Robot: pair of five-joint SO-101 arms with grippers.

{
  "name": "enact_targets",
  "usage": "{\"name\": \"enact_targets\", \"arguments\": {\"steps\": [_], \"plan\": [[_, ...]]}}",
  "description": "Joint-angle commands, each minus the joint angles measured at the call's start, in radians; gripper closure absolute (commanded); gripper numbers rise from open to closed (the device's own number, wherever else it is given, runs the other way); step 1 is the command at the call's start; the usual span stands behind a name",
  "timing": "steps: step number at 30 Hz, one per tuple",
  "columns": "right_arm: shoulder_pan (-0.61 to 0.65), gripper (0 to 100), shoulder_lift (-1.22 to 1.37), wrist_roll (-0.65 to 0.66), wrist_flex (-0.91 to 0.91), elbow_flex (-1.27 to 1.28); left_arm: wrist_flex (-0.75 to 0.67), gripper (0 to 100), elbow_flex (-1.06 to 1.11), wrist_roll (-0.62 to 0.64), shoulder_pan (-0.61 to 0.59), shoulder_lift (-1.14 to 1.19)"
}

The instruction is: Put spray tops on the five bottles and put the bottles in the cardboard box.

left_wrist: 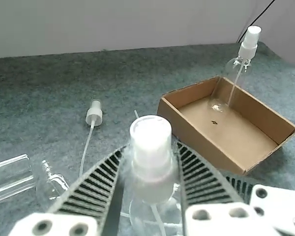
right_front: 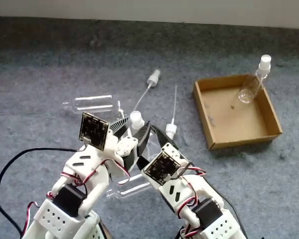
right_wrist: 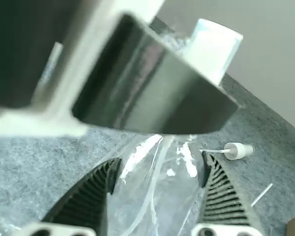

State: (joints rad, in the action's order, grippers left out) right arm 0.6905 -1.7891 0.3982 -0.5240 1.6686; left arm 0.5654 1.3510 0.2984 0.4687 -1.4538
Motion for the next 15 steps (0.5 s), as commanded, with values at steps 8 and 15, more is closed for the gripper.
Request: {"name": "enact_targets", "arguments": {"steps": [8, 15], "plan": [[-0.005, 87.8, -0.012, 0.003, 0.015, 0.071, 0.003, 83, 0.008, -0.012, 0.01, -0.024], [-0.007, 87.8, -0.012, 0.003, 0.015, 0.068, 0.155, 82, -0.148, -0.012, -0.068, -0.025]]}}
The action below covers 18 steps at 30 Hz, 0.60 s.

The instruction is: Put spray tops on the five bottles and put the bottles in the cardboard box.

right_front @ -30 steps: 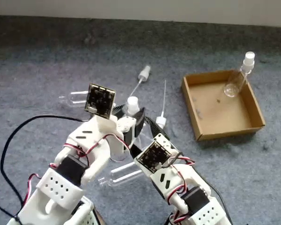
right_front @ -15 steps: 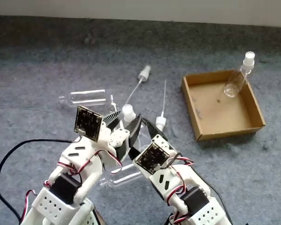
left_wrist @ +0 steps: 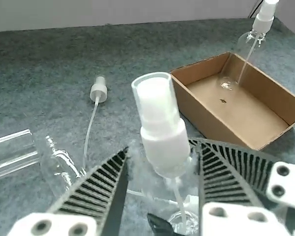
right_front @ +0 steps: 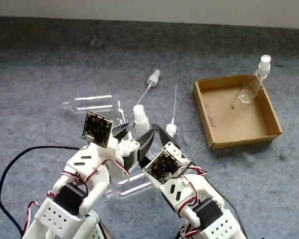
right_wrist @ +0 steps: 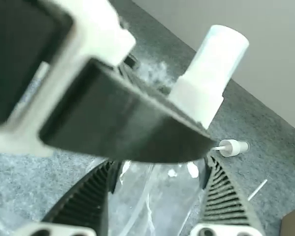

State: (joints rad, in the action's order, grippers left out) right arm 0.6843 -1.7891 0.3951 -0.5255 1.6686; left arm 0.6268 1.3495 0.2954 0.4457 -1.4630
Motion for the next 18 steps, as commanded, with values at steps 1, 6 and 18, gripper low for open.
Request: {"name": "enact_targets", "arguments": {"steps": [1, 6, 18], "plan": [[-0.001, 87.8, -0.012, 0.006, 0.016, 0.068, 0.127, 82, -0.179, -0.009, -0.05, -0.016], [-0.002, 87.8, -0.012, 0.006, 0.018, 0.067, 0.27, 82, -0.282, -0.009, -0.064, -0.016], [-0.24, 87.8, -0.008, 0.006, 0.021, -0.082, 0.4, 83, -0.289, 0.005, -0.056, -0.018]]}}
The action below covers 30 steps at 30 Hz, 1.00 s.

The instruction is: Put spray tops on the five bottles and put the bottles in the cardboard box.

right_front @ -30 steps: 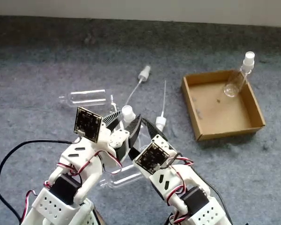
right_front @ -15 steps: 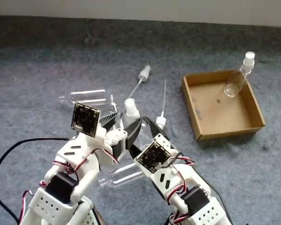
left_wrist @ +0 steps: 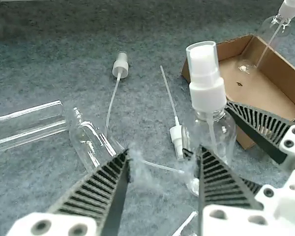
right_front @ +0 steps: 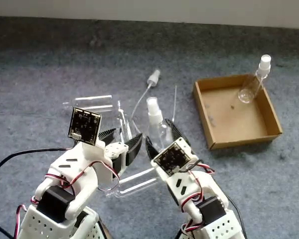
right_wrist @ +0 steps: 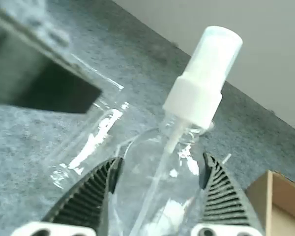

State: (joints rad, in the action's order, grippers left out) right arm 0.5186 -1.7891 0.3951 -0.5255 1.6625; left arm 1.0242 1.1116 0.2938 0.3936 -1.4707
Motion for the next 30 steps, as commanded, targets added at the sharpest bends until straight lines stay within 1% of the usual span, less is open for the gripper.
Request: {"name": "enact_targets", "arguments": {"steps": [1, 3, 5, 6, 11, 16, 18, 23, 25, 28, 30], "plan": [[-0.094, 87.8, -0.004, 0.006, 0.021, -0.101, 0.003, 83, -0.05, 0.031, -0.004, -0.01], [-0.128, 87.8, -0.001, 0.006, 0.021, -0.153, 0.005, 83, -0.048, 0.115, -0.001, -0.01], [-0.134, 87.8, -0.001, 0.005, 0.018, -0.203, 0.005, 83, -0.027, 0.173, 0.025, -0.01], [-0.136, 87.8, 0.001, -0.012, 0.018, -0.226, 0.005, 83, -0.01, 0.176, 0.045, -0.01], [-0.134, 87.8, 0.002, -0.192, 0.016, -0.312, -0.002, 83, 0.082, 0.176, 0.151, -0.01], [-0.122, 87.8, 0.002, -0.311, 0.022, -0.358, -0.003, 83, 0.122, 0.18, 0.197, -0.01], [-0.079, 87.8, 0.002, -0.322, 0.022, -0.372, -0.003, 83, 0.127, 0.18, 0.206, -0.01], [0.087, 87.8, 0.002, -0.322, 0.022, -0.414, -0.003, 83, 0.133, 0.181, 0.209, -0.01], [0.131, 87.8, 0.002, -0.322, 0.022, -0.414, -0.003, 83, 0.137, 0.181, 0.249, -0.01], [0.182, 87.8, 0.002, -0.322, 0.021, -0.41, -0.003, 83, 0.159, 0.181, 0.349, -0.01], [0.213, 87.8, 0.002, -0.322, 0.021, -0.41, -0.005, 83, 0.166, 0.181, 0.392, -0.01]]}}
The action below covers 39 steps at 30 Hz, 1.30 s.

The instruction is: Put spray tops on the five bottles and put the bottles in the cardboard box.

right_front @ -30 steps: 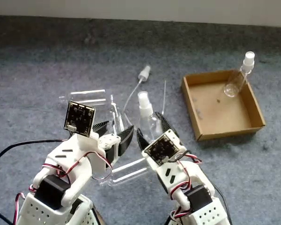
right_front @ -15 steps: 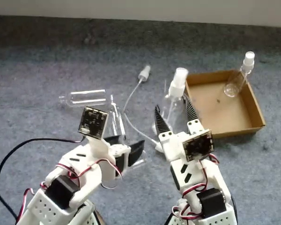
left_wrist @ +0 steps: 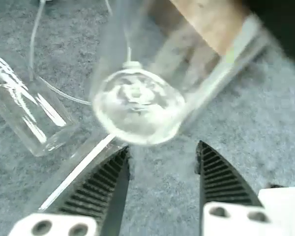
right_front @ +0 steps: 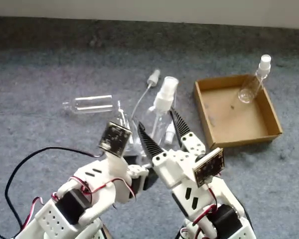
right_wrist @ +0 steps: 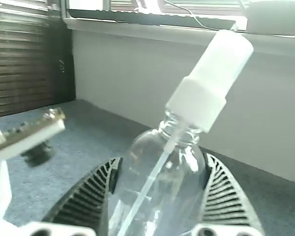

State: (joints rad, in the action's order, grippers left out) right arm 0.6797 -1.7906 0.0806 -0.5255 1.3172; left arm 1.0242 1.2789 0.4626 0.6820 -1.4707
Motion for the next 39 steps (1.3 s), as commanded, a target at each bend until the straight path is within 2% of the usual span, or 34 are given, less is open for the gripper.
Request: {"name": "enact_targets", "arguments": {"steps": [1, 6, 9, 13, 17, 22, 29, 31, 36, 39], "plan": [[0.062, 87.8, 0.004, -0.008, 0.018, -0.065, -0.005, 83, 0.001, 0.012, 0.114, -0.01], [0.105, 87.8, 0.004, -0.009, 0.015, -0.058, -0.005, 83, -0.007, 0.012, 0.082, -0.01], [0.124, 87.8, 0.002, -0.009, 0.008, -0.058, -0.009, 83, -0.008, 0.012, -0.012, -0.01], [0.125, 87.8, -0.001, -0.009, -0.058, -0.058, -0.091, 83, 0.001, 0.012, -0.162, -0.01], [0.125, 87.8, -0.008, -0.009, -0.107, -0.058, -0.13, 83, 0.001, 0.012, -0.257, -0.01], [0.12, 87.8, -0.008, -0.009, -0.145, -0.058, -0.141, 83, 0.001, 0.014, -0.306, -0.01], [0.11, 87.8, -0.008, -0.009, -0.177, -0.056, -0.137, 83, 0.002, 0.012, -0.306, -0.01], [0.051, 87.8, -0.008, -0.009, -0.179, -0.062, -0.137, 83, 0.015, 0.011, -0.306, -0.01], [-0.219, 87.8, 0.001, -0.006, -0.18, -0.067, -0.141, 82, 0.044, 0.006, -0.3, -0.01], [-0.326, 87.8, 0.004, 0.089, -0.179, -0.067, -0.141, 83, 0.044, 0.006, -0.305, -0.01]]}}
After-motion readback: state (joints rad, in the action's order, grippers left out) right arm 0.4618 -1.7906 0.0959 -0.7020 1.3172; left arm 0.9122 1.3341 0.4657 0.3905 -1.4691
